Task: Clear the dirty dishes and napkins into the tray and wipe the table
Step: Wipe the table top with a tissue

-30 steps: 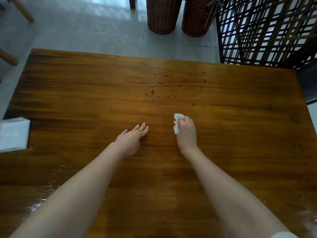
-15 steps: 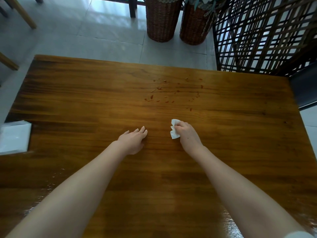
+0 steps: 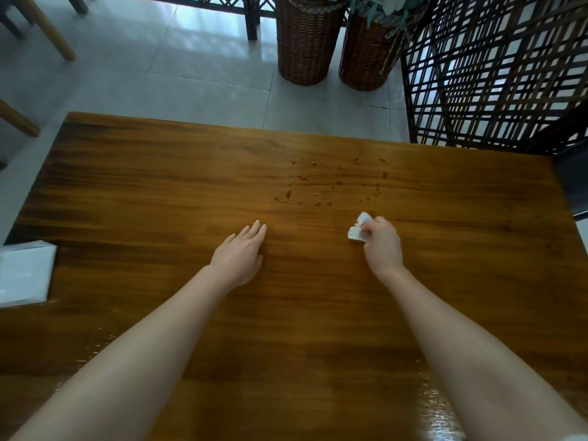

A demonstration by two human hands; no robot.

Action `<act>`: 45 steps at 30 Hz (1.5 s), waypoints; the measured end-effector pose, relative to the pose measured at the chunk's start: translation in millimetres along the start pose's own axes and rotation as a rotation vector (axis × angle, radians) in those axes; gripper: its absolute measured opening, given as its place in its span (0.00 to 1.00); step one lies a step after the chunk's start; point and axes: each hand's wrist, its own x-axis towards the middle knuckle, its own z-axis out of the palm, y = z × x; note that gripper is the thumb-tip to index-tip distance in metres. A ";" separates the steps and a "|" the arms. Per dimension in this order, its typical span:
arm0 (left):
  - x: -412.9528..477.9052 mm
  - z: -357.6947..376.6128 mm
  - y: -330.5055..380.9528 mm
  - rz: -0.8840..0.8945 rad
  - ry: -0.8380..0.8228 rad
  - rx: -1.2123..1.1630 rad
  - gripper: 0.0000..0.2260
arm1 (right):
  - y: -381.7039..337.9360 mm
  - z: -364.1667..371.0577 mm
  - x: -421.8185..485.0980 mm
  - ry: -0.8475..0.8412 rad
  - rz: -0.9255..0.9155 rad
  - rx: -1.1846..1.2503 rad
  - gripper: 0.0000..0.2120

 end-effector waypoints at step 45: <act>40.7 -20.0 -20.4 -0.056 -0.094 -0.074 0.50 | -82.0 41.5 77.8 0.105 -0.007 0.242 0.08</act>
